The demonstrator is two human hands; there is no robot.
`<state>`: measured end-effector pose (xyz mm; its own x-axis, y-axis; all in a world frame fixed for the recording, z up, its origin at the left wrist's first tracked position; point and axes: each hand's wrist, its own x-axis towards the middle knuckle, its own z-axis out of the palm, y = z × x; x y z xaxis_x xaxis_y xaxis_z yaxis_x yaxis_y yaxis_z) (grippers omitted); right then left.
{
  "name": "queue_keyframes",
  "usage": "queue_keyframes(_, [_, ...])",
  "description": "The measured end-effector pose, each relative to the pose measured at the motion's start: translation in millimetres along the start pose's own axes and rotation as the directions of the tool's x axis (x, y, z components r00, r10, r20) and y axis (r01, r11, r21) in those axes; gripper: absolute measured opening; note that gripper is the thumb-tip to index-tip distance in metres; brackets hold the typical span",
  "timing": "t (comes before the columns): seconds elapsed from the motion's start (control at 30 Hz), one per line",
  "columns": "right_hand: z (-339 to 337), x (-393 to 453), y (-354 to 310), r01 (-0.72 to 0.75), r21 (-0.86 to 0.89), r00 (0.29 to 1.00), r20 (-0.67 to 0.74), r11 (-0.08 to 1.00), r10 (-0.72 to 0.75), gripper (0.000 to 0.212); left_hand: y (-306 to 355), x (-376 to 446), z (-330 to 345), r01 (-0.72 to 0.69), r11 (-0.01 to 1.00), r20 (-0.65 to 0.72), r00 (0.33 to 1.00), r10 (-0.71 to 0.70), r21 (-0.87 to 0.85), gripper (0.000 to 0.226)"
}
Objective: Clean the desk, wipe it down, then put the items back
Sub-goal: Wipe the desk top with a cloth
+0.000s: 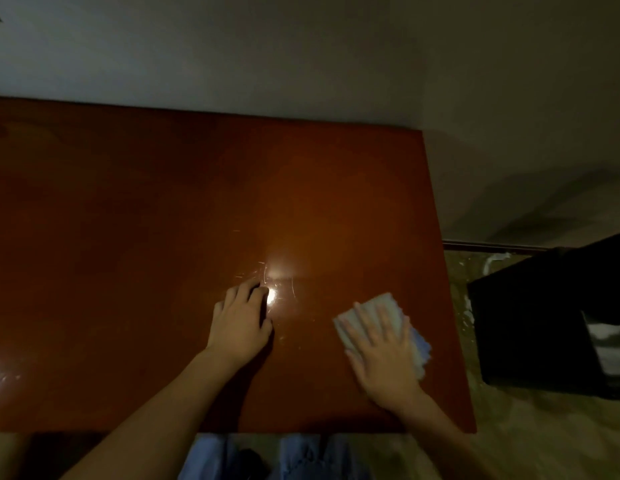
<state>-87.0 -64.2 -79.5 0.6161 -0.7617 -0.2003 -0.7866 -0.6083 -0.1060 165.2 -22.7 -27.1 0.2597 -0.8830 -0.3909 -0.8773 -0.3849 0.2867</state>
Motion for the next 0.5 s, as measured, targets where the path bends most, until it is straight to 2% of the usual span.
queue_keyframes(0.1, [-8.1, -12.5, 34.9, -0.297, 0.036, 0.954, 0.049, 0.954, 0.295, 0.058, -3.4, -11.4, 1.5, -0.033, 0.999, 0.01, 0.999, 0.033, 0.016, 0.055])
queue_keyframes(0.2, [-13.7, 12.5, 36.6, -0.553, 0.131, 0.833, 0.049, 0.823, 0.551, 0.06, -6.7, -23.0, 4.8, -0.045, 0.998, 0.02, 0.999, 0.044, 0.033, 0.056])
queue_keyframes(0.27, [-17.4, 37.0, 19.0, -0.636, 0.2, 0.765, 0.037, 0.746, 0.643, 0.054, -9.5, -31.9, 8.2, -0.049, 0.998, 0.032, 0.998, 0.047, 0.05, 0.056])
queue_keyframes(0.33, [-20.6, 57.2, -8.5, -0.595, 0.222, 0.797, 0.037, 0.773, 0.603, 0.054, -12.2, -40.6, 9.8, -0.058, 0.997, 0.042, 0.998, 0.056, 0.059, 0.056])
queue_keyframes(0.43, [-20.6, 71.6, -56.7, -0.429, 0.175, 0.902, 0.038, 0.886, 0.43, 0.053, -18.7, -52.0, 11.4, -0.063, 0.996, 0.047, 0.997, 0.06, 0.062, 0.055])
queue_keyframes(0.5, [-12.6, 67.4, -88.7, -0.322, 0.152, 0.947, 0.047, 0.935, 0.318, 0.055, -24.4, -58.4, 13.2, -0.044, 0.997, 0.036, 0.999, 0.041, 0.069, 0.054])
